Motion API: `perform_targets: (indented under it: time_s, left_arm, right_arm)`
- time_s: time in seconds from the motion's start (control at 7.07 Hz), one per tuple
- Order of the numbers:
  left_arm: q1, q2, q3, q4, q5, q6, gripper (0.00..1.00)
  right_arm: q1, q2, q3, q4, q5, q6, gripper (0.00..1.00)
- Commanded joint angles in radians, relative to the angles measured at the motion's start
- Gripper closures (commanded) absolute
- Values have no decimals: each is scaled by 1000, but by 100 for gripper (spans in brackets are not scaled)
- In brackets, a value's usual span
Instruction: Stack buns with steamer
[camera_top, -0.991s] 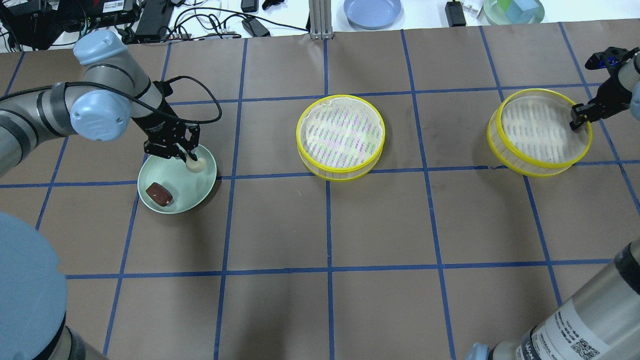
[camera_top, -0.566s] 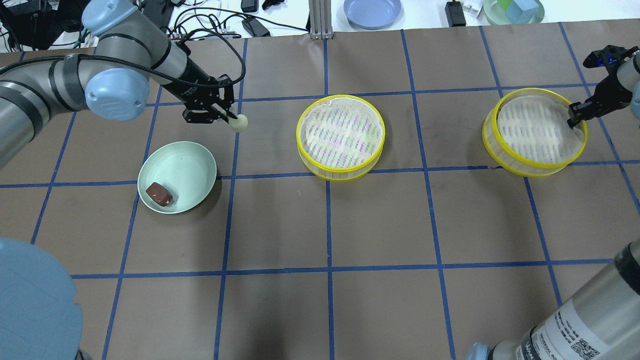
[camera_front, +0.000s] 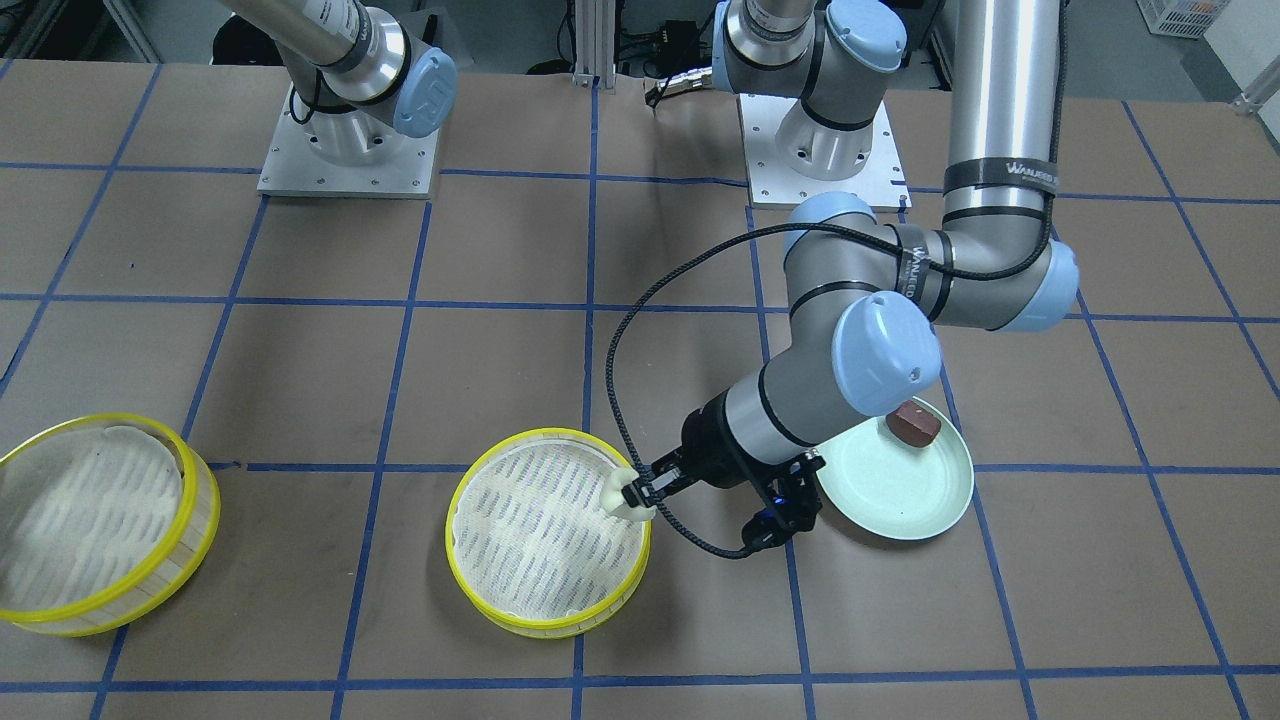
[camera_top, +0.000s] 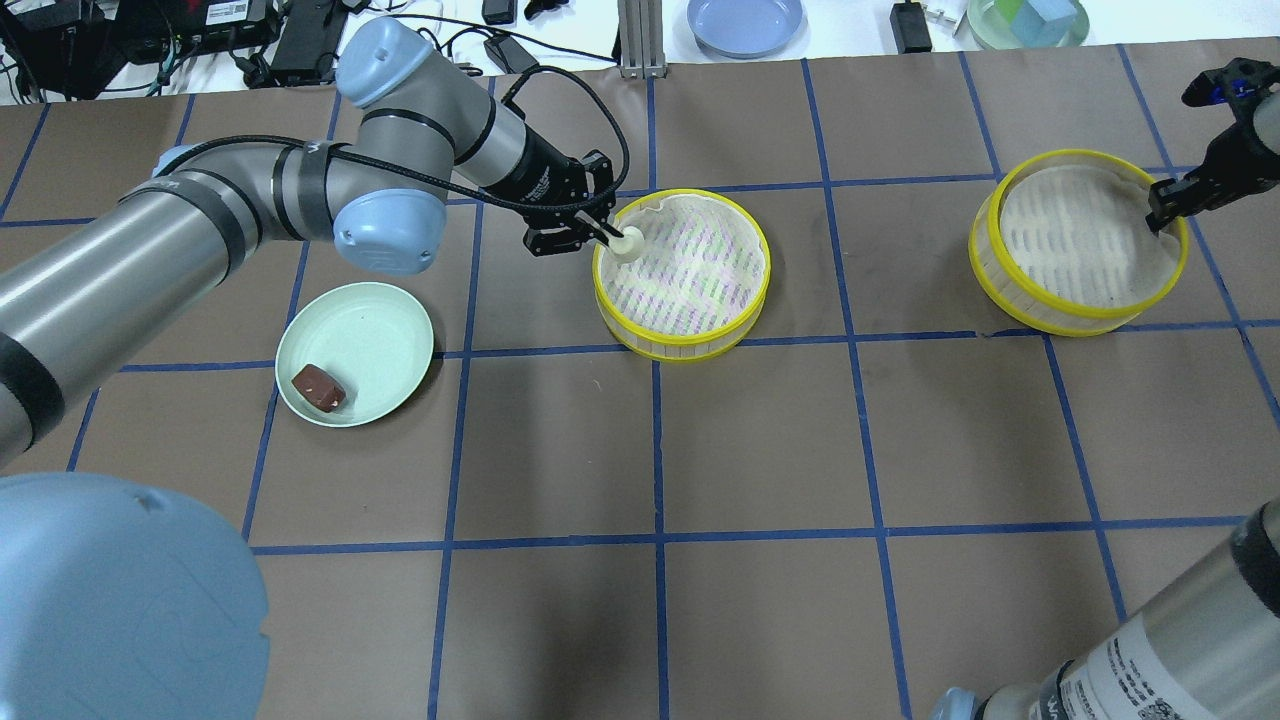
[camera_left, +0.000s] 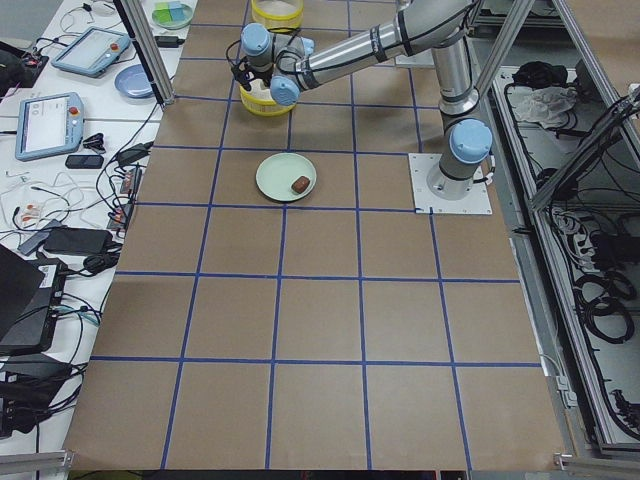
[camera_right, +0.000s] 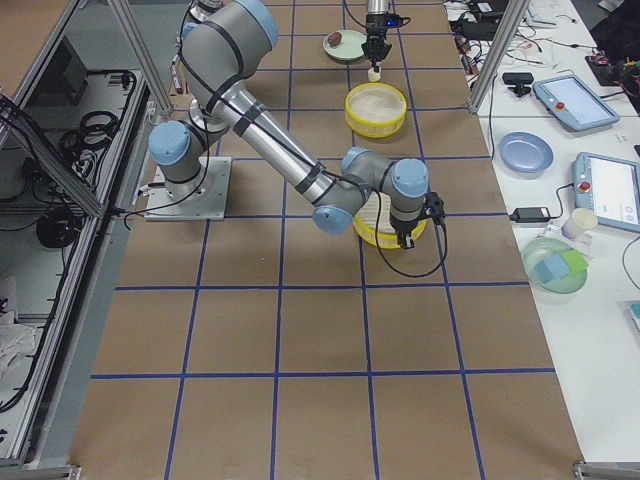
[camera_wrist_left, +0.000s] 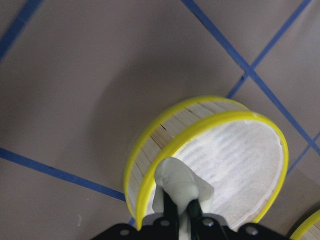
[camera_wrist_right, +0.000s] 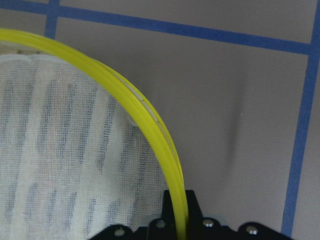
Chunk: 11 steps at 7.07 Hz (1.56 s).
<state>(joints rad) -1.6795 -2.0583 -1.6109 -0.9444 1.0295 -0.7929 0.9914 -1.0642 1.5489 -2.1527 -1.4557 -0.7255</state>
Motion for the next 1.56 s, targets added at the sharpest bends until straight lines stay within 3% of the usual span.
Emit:
perform_targets:
  time_s: [0.0,0.14,0.85,1.13,1.42]
  left_arm:
    - [-28,-42,-1,16,-8,-48,44]
    - [-29,-46,0,18,-6,-43,0]
    - [-22,4,47,-11,18,-16,0]
    - [42,59,74,-175,215,251,0]
    - [176,104,57,-272,373,486,0]
  right_arm:
    - [47,-48,-1,57,-6,52,100]
    - [49,-54,0,62,-8,67,100]
    - [131,-77,11,66,-26,179,100]
    - [165,-76,26,68,15,178,100]
    - [352,-109,28,85,49,333,100]
